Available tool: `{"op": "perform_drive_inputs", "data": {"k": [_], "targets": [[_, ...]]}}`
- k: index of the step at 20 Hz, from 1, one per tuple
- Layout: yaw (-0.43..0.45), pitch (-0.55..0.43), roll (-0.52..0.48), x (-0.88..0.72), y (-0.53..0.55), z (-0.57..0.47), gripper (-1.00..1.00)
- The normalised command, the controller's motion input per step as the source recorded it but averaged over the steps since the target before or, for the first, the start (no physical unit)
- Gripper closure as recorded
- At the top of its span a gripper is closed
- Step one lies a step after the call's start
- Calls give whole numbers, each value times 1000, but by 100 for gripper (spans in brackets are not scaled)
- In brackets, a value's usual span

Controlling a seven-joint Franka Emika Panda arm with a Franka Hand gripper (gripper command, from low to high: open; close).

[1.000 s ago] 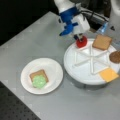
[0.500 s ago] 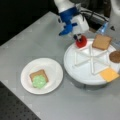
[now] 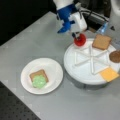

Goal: Ingredient selection for cheeseburger or sandwich

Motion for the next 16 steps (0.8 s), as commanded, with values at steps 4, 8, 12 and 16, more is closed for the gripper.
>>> {"op": "perform_drive_inputs", "data": {"k": [4, 8, 12, 16], "targets": [[176, 179, -79, 193, -226, 150, 100], [150, 140, -30, 342, -441, 37, 100], [131, 96, -12, 537, -628, -84, 100], [195, 77, 27, 648, -590, -139, 100]]}}
